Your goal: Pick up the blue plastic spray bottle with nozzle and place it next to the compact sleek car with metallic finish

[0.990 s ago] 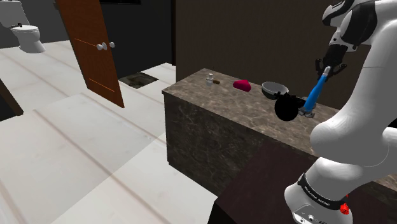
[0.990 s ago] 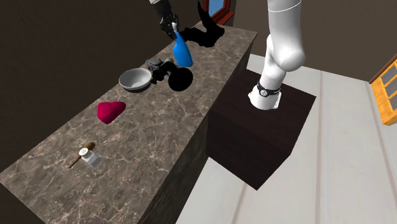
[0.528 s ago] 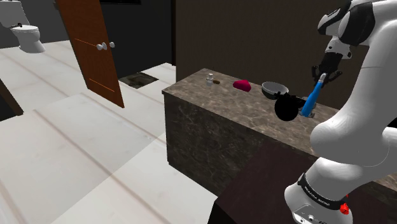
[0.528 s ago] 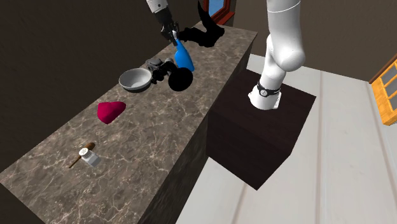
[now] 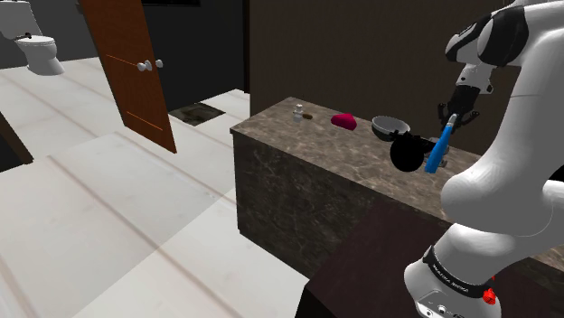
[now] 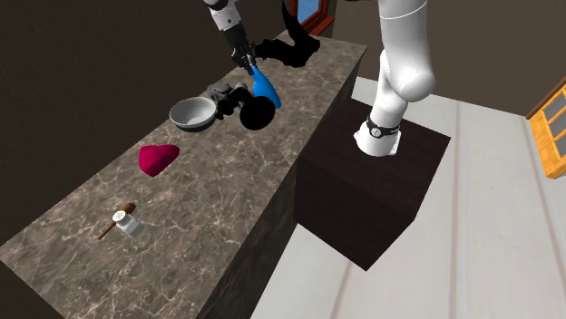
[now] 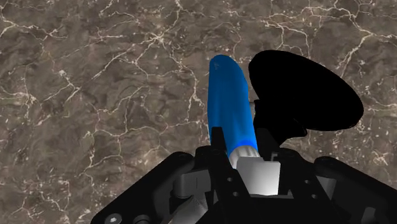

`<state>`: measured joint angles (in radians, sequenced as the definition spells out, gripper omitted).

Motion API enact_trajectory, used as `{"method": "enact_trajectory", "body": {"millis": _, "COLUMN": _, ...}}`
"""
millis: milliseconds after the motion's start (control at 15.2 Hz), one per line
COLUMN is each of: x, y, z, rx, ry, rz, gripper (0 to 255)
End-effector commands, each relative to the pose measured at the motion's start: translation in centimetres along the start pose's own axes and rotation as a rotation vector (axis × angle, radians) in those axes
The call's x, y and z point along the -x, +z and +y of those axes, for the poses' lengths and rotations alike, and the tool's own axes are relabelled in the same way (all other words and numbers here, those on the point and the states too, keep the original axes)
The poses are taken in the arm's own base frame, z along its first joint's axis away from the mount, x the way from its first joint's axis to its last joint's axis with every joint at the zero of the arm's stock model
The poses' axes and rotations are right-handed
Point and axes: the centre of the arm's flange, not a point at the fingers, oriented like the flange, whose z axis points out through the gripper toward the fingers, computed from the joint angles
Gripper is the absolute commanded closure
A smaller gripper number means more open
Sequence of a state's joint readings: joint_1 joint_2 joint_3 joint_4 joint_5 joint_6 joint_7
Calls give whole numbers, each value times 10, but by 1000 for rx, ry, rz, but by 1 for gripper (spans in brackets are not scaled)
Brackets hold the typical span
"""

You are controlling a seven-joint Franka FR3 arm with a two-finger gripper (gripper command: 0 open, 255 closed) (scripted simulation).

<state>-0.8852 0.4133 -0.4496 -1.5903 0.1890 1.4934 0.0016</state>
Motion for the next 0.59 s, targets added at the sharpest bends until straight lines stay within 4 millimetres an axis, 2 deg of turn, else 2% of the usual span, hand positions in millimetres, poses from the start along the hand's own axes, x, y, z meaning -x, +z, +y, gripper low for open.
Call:
{"method": "enact_trajectory", "body": {"millis": 0, "x": -6, "y": 12, "z": -1, "rx": 0, "ry": -2, "rz": -1, "gripper": 255}}
{"method": "enact_trajectory", "body": {"millis": 528, "x": -25, "y": 49, "z": -1, "rx": 0, "ry": -2, "rz": -1, "gripper": 255}}
